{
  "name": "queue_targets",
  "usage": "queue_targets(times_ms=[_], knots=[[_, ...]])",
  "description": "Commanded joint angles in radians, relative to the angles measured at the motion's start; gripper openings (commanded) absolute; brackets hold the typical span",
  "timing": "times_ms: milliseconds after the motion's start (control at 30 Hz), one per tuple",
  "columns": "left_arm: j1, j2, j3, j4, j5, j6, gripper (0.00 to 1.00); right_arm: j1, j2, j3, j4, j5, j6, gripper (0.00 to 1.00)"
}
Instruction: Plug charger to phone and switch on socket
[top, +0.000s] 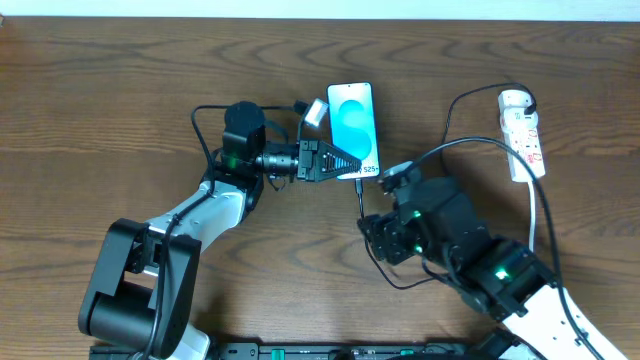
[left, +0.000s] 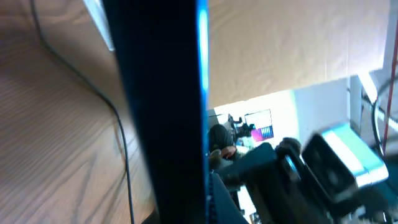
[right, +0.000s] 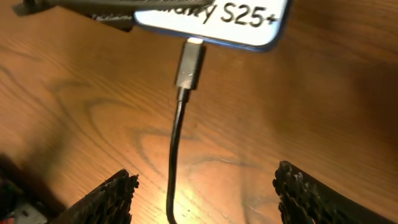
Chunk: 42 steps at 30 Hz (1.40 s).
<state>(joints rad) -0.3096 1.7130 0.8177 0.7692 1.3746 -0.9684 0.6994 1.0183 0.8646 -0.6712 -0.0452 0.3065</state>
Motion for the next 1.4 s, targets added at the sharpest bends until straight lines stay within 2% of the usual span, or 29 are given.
queue_targets(times_ms=[0, 167, 333, 433, 567, 600, 700, 867, 1067, 1367], knots=[[0.002, -0.007, 0.004, -0.012, -0.025, 0.014, 0.07, 0.053, 0.028, 0.012, 0.021, 0.127, 0.011, 0.71], [0.002, -0.007, 0.004, -0.016, -0.026, 0.014, 0.07, 0.103, 0.072, 0.012, 0.109, 0.131, 0.012, 0.69], [0.002, -0.007, 0.004, -0.016, -0.030, 0.014, 0.07, 0.115, 0.148, 0.012, 0.170, 0.197, 0.110, 0.46], [0.002, -0.007, 0.004, -0.016, -0.034, 0.014, 0.07, 0.115, 0.188, 0.012, 0.170, 0.204, 0.164, 0.36], [0.002, -0.007, 0.004, -0.016, -0.034, 0.014, 0.07, 0.115, 0.196, 0.013, 0.172, 0.205, 0.172, 0.23], [0.002, -0.007, 0.004, -0.016, -0.034, 0.014, 0.07, 0.115, 0.195, 0.013, 0.183, 0.213, 0.172, 0.15], [0.002, -0.007, 0.004, -0.016, -0.034, 0.015, 0.07, 0.115, 0.195, 0.013, 0.214, 0.240, 0.172, 0.01], [0.002, -0.007, 0.004, -0.016, -0.032, 0.015, 0.07, 0.113, 0.195, 0.013, 0.300, 0.257, 0.167, 0.01], [-0.004, -0.007, 0.004, -0.016, -0.022, 0.034, 0.07, 0.112, 0.195, 0.013, 0.426, 0.257, 0.078, 0.01], [-0.006, -0.007, 0.004, -0.016, 0.009, 0.033, 0.07, 0.111, 0.195, 0.013, 0.518, 0.309, 0.077, 0.01]])
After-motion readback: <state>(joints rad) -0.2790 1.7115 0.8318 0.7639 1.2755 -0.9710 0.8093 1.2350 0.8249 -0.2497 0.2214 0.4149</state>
